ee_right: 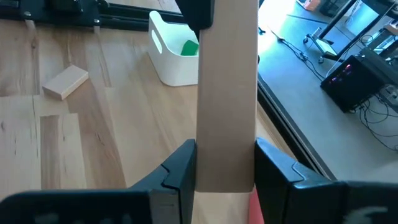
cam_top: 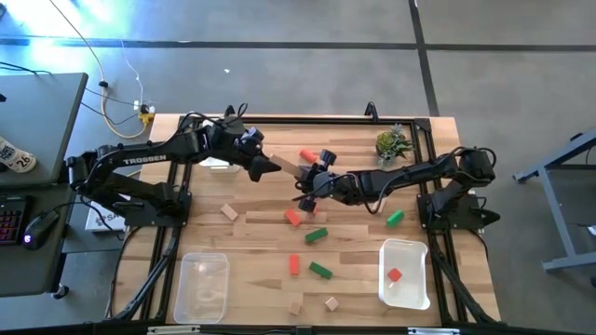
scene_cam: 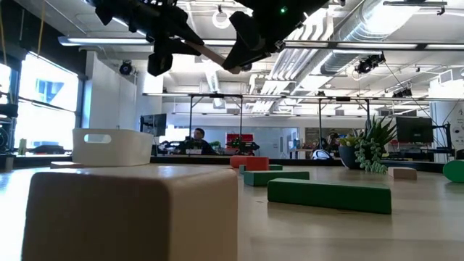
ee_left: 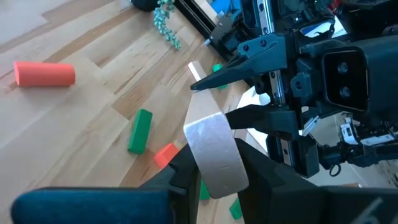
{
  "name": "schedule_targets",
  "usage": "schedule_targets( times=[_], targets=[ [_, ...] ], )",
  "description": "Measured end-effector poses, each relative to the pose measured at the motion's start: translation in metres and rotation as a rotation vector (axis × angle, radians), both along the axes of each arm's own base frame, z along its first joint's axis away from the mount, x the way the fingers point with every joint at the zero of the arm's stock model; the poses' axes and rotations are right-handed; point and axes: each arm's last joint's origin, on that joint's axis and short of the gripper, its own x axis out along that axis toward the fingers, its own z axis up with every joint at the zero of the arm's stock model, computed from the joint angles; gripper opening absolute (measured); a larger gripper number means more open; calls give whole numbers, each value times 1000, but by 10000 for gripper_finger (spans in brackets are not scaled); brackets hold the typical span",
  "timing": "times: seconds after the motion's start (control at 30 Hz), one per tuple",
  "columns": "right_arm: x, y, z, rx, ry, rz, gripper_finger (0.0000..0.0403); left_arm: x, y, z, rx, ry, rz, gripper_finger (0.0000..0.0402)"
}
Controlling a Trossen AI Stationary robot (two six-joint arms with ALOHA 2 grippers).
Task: Sort & place blocks by color
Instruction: Put the brown block into the transparent bin
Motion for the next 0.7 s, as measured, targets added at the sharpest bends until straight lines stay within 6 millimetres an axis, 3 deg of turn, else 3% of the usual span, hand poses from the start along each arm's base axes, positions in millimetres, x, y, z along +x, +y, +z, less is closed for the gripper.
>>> schedule_targets(
  times=[0.37, 0.7],
  targets=[
    [0, 4, -1, -3, 18, 37, 103, 1, 2, 1, 19, -8, 58, 116],
    [0, 2, -1, -12, 15, 17, 103, 1, 1, 1, 33, 0, 49, 77]
  ],
)
